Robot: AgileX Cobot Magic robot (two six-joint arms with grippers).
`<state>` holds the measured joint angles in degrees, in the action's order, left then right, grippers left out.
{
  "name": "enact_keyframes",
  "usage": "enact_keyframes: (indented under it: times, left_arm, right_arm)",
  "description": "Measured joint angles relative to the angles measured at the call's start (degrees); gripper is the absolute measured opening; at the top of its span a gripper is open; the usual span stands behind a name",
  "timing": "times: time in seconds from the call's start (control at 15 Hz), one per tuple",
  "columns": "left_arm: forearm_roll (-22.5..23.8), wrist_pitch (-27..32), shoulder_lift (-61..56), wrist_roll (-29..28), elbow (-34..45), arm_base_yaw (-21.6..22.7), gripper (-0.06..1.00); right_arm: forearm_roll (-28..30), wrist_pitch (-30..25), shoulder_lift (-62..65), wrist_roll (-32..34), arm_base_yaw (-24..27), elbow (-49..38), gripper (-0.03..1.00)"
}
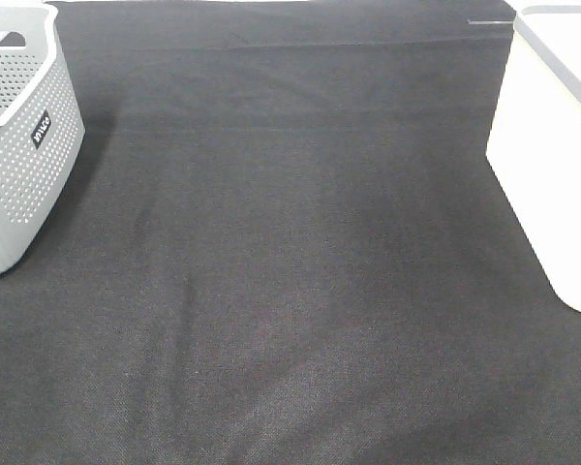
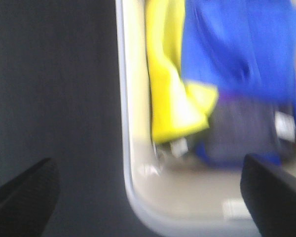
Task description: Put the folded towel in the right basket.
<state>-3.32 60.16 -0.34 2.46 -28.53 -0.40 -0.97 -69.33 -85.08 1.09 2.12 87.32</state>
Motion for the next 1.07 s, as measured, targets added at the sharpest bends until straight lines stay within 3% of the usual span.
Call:
enact_keyframes:
  times: [0.2,0.53,0.87,1.07]
  left_arm:
    - [0.00,0.00,0.00,0.00,0.00,0.00,0.99]
    - [0.00,0.00,0.00,0.00,0.00,0.00,0.99]
    - [0.00,0.00,0.00,0.00,0.00,0.00,0.99]
    - [0.00,0.00,0.00,0.00,0.00,0.00,0.99]
  right_arm:
    - [0.97,0.46,26.53,0.06,0.00,-24.01,0.96]
    - [3.78,10.20,57.07,0.06,0.00,-49.16,0.96]
    - [3.09,9.80,75.46,0.06,0.00,-57.75,0.96]
    - [2.52,5.96,84.63,0.06,0.00,-60.96,0.96]
